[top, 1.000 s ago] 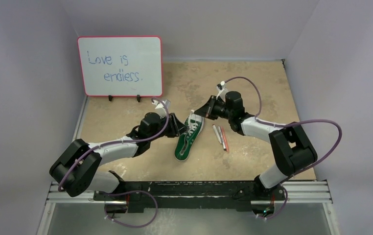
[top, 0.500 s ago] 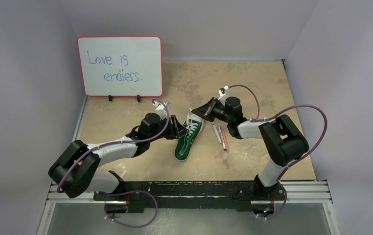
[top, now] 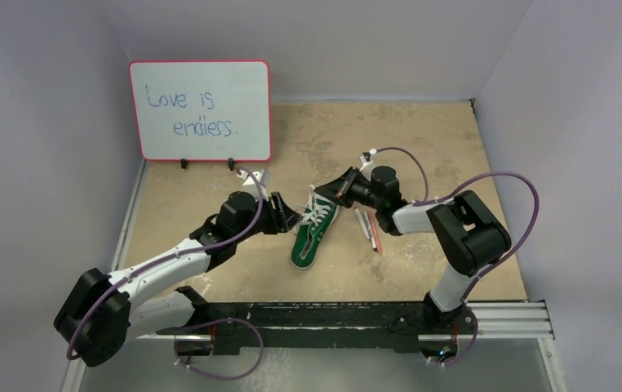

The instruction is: Tie the shoes

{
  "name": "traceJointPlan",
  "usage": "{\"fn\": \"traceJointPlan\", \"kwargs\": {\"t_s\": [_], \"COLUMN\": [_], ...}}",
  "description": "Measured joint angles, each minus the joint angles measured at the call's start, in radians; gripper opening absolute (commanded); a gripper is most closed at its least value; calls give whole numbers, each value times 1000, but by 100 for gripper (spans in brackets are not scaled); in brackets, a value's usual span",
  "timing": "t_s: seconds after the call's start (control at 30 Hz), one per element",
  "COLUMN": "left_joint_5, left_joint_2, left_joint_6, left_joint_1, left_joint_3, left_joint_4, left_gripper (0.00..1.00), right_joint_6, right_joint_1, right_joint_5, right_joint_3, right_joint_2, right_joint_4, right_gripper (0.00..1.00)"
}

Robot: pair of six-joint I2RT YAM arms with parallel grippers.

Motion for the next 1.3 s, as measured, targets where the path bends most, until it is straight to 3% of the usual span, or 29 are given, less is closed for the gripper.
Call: {"fn": "traceJointPlan", "kwargs": {"t_s": [0.13, 0.27, 0.9, 1.3], "left_joint_5": [50, 93, 90, 0], "left_joint_2": [6, 106, 294, 294], "left_joint_6": [-63, -106, -111, -58], "left_joint_1": [0, -5, -28, -29], "left_joint_3": [-30, -48, 20, 56], "left_joint_4": [95, 159, 222, 158], "left_gripper": [21, 14, 15, 21], "right_joint_6": [0, 1, 26, 32], "right_joint_1": [0, 0, 17, 22], "right_joint_5": [2, 3, 2, 2], "right_joint_3": [0, 0, 0, -1], "right_joint_2": [0, 0, 13, 12], "right_joint_4": [0, 0, 15, 21], "right_gripper": [0, 0, 0, 0]}}
